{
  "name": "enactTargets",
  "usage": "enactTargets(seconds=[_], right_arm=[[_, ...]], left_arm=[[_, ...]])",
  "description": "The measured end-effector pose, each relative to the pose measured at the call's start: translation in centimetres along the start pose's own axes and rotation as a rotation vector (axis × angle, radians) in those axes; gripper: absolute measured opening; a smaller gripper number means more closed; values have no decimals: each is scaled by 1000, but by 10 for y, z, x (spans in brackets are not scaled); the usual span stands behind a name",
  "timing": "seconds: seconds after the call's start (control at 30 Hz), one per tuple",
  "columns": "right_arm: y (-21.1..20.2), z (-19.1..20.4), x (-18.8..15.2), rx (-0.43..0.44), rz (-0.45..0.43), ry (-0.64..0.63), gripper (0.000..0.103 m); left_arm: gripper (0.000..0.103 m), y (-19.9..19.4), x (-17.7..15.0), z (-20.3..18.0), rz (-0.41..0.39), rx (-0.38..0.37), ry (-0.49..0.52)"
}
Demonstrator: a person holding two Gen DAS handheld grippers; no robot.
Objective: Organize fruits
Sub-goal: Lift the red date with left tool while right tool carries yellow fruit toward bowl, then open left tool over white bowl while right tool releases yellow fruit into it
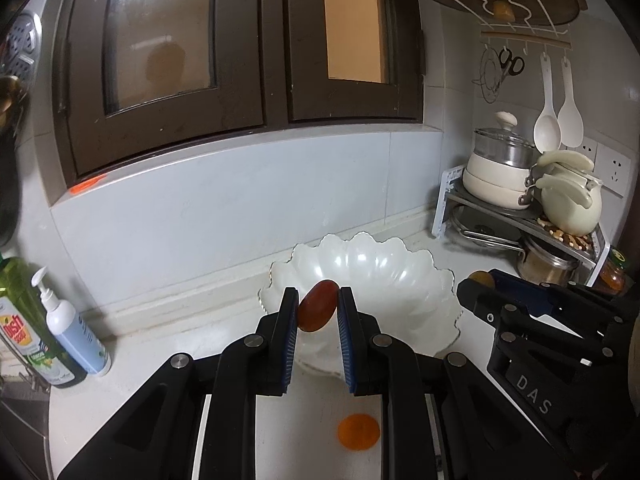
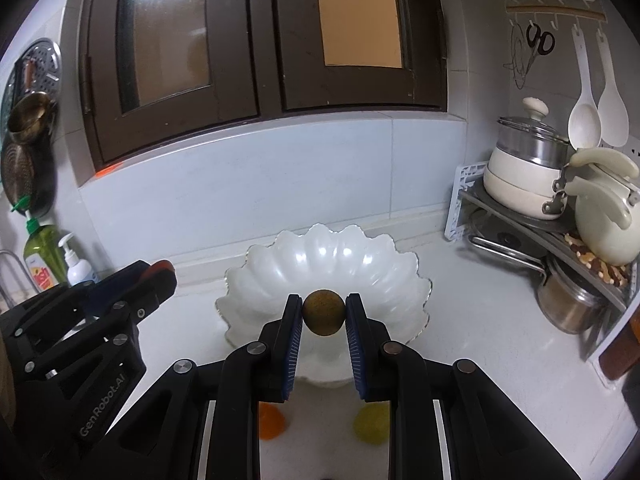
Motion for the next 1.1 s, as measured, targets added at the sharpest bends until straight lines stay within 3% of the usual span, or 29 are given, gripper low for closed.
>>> enactTargets(seconds=[0.43,1.1], right_arm=[[62,-15,25,-52,110,-9,23],[162,-33,41,-87,352,10,23]], left_arm=[[21,53,21,-2,71,-4,11],[21,156,34,3,308,-103,-31]])
Point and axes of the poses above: each gripper's, at about its wrist camera, not at the fingertips, and y roughly the way its jaws point, z to its left, x to its top, the point moved 2 cm from there along y, roughly the way its jaws point, and after that the axes turned 13 degrees about y, right-handed, at the moved point
